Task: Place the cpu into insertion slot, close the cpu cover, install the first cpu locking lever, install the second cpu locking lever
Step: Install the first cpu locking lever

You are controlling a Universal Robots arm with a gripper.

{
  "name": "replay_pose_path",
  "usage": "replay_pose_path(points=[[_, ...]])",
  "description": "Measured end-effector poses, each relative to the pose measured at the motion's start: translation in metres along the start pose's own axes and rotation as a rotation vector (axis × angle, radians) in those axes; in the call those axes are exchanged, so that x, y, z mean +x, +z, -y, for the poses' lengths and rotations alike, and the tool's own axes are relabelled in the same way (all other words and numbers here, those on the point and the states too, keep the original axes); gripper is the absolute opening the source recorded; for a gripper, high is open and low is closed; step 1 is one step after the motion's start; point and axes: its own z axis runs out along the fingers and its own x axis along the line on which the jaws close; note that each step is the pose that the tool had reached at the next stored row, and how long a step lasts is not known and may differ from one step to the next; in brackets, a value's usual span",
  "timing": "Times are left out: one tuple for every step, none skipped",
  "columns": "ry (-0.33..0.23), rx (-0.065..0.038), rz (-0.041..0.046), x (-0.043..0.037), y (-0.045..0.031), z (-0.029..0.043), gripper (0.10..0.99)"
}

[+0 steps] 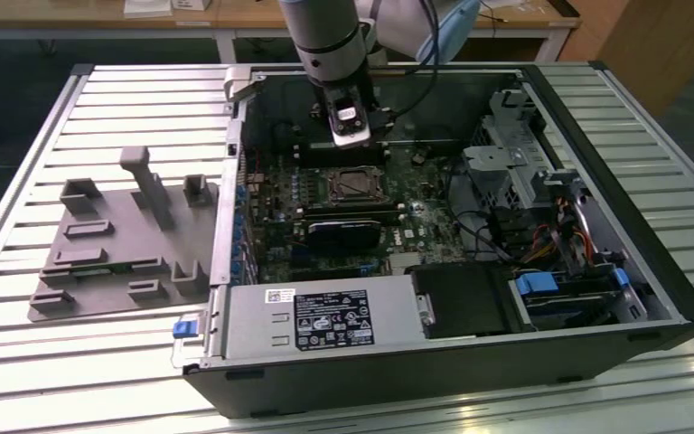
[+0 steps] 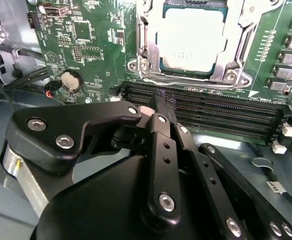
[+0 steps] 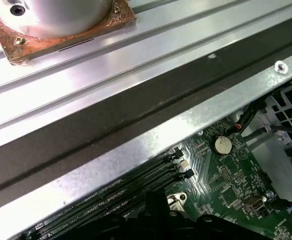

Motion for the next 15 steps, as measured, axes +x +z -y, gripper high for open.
replay_pose_path(points=[[0.000, 0.000, -0.0001, 0.0000, 0.0000, 0.0000, 0.106], [0.000, 0.001, 0.0001, 0.0000, 0.0000, 0.0000, 0.106], [0.000, 0.002, 0.0009, 0.0001, 0.0000, -0.0001, 0.106], [-0.002, 0.006, 0.0026, 0.0001, 0.0001, -0.0002, 0.106], [-0.004, 0.015, 0.0041, 0.0001, 0.0003, -0.0003, 0.106], [-0.007, 0.028, 0.0051, 0.0001, 0.0006, -0.0006, 0.106], [-0.010, 0.042, 0.0063, 0.0000, 0.0008, -0.0009, 0.106], [-0.013, 0.057, 0.0066, -0.0003, 0.0009, -0.0011, 0.106], [-0.015, 0.073, 0.0052, -0.0009, 0.0011, -0.0014, 0.106], [-0.017, 0.088, 0.0007, -0.0016, 0.0014, -0.0019, 0.106], [-0.018, 0.102, -0.0078, -0.0028, 0.0018, -0.0025, 0.106], [-0.018, 0.116, -0.0195, -0.0041, 0.0022, -0.0032, 0.106], [-0.017, 0.129, -0.0328, -0.0053, 0.0026, -0.0038, 0.106], [-0.016, 0.141, -0.0468, -0.0064, 0.0030, -0.0044, 0.106], [-0.015, 0.151, -0.0615, -0.0074, 0.0034, -0.0049, 0.106]])
